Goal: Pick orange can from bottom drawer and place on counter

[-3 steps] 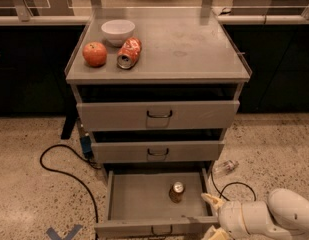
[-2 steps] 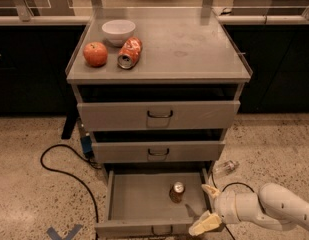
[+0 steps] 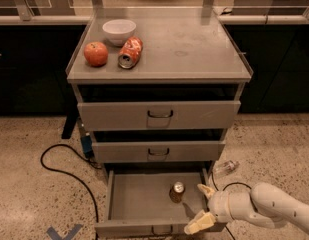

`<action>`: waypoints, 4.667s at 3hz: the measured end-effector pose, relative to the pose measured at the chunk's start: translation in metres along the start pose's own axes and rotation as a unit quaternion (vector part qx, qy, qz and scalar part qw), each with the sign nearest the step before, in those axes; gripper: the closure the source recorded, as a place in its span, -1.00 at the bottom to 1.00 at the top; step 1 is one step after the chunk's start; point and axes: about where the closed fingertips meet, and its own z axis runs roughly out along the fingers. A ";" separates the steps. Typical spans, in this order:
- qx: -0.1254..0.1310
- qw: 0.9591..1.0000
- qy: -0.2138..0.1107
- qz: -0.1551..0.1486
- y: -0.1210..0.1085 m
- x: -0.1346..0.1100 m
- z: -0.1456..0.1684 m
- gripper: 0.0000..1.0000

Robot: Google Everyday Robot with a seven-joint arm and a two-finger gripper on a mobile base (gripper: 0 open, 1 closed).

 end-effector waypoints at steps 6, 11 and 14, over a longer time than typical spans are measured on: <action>0.020 0.992 0.099 0.074 -0.104 0.089 0.172 -1.00; 0.152 0.980 0.092 0.088 -0.165 0.098 0.183 -1.00; 0.119 0.976 0.163 0.088 -0.156 0.144 0.237 -1.00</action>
Offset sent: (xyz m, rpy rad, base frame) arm 0.1575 0.0293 -0.0420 -0.1342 -0.2035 -0.2000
